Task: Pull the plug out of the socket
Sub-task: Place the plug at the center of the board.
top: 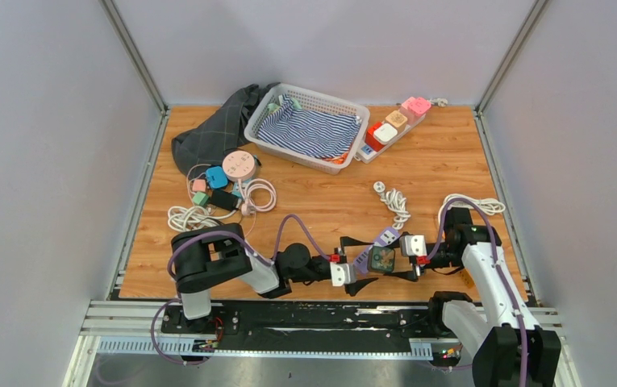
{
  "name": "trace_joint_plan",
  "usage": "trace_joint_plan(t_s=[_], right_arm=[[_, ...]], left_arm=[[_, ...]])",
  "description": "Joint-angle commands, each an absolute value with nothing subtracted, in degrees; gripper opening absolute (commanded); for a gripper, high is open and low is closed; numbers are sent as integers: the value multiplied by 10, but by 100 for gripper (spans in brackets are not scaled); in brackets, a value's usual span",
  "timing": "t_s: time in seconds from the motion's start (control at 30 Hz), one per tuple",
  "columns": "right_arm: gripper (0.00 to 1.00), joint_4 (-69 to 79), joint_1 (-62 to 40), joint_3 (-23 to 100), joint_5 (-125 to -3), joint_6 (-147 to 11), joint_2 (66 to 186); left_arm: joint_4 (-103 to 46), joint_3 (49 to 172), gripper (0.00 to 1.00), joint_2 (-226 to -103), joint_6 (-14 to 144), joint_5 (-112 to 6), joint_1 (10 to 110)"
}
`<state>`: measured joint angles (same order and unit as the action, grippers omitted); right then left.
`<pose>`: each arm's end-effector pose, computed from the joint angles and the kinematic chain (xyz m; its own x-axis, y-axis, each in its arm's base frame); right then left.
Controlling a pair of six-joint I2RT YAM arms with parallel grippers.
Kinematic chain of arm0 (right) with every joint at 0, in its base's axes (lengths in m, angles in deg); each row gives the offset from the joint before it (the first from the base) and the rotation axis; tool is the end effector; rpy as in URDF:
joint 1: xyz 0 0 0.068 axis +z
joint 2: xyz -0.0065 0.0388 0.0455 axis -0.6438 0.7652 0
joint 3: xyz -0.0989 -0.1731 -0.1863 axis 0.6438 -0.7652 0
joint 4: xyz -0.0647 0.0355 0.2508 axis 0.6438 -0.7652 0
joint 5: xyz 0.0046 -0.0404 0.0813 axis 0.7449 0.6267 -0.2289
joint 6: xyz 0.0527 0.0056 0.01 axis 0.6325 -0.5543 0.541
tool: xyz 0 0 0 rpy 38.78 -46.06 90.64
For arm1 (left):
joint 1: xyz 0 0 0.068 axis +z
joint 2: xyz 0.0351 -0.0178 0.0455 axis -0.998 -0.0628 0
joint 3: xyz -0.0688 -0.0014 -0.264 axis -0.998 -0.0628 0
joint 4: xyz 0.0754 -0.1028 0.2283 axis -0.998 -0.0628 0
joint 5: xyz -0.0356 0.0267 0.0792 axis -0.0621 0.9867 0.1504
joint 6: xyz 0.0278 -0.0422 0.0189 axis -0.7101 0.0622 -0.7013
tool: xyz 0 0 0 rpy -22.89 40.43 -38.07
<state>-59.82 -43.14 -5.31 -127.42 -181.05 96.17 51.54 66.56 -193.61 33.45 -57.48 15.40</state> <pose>0.1158 0.0276 0.2106 0.3501 -0.3286 -0.8772 -0.9332 -0.0410 -0.3571 0.0938 -0.2962 0.1572 0.3682 -0.0526 -0.9282 0.9233 0.1375 0.3585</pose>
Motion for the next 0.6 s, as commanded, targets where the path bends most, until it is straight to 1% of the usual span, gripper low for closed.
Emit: trace_joint_plan(t_s=[0.0,0.07,0.3,0.57], right_arm=[[0,-609,-439,-61,-1304,-1829,963],[0,-608,-439,-61,-1304,-1829,963],[0,-607,-439,-63,-1302,-1828,966],[0,-606,-439,-64,-1300,-1827,969]], left_arm=[[490,688,85,-1950,323,-622,151],[491,691,81,-1953,327,-625,151],[496,702,74,-1961,333,-634,151],[457,721,67,-1960,342,-651,151]])
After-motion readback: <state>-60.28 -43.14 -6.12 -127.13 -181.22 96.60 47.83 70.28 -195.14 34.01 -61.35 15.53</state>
